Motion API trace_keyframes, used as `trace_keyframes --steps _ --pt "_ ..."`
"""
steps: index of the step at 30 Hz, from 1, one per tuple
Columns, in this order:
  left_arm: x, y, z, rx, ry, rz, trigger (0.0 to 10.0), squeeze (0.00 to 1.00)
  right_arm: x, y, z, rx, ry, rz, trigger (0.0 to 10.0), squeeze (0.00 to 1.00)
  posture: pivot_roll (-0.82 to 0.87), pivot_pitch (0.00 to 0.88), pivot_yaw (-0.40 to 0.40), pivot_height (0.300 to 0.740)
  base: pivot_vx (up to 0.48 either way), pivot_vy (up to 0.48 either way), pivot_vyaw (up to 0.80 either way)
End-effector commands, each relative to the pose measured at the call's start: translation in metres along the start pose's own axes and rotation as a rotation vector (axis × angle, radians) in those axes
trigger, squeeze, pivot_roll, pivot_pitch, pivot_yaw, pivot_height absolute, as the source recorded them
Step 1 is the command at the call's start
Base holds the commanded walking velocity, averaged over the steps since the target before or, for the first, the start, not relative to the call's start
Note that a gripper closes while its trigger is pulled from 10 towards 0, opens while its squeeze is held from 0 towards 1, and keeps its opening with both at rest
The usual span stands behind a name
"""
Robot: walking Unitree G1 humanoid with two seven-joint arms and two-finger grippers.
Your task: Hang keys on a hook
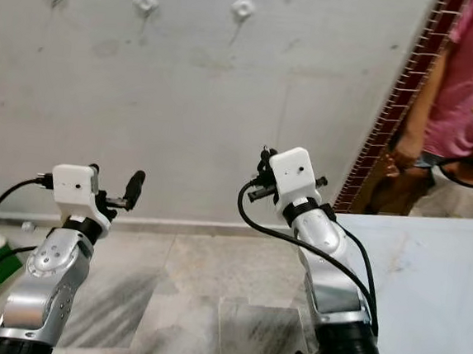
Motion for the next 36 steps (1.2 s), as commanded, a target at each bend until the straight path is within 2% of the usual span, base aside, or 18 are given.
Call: trace_keyframes --steps 1,4,18,36 --pt "0.004 0.002 0.0 0.009 -0.015 0.002 10.0 0.0 0.005 0.006 0.001 0.025 -0.006 0.016 10.0 0.0 0.01 0.0 -0.017 0.74 0.0 0.0 0.8" --pt "0.006 0.0 0.001 0.002 -0.019 -0.013 10.0 0.0 0.004 0.006 0.002 0.027 -0.005 0.012 10.0 0.0 0.0 0.0 -0.018 0.74 0.0 0.0 0.8" --pt "0.016 -0.001 0.004 -0.007 -0.103 0.037 10.0 0.0 0.007 0.007 0.003 0.034 -0.023 0.009 10.0 0.0 0.0 0.0 -0.018 0.74 0.0 0.0 0.0" --pt "0.021 0.002 0.001 -0.005 -0.156 0.052 10.0 0.0 0.01 0.012 -0.001 0.057 -0.045 0.016 10.0 0.0 0.0 0.0 -0.002 0.74 0.38 0.0 0.0"
Point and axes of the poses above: a point about 5 cm out from each wrist's last joint towards the gripper, its own z axis pointing back from the gripper into the wrist, its own y axis along the axis of the wrist's last joint, x = y × z, the point moved 3 cm from there along -z, pointing out of the wrist towards the gripper, and after that the axes turned 4 degrees about z, right-handed, at the moved point
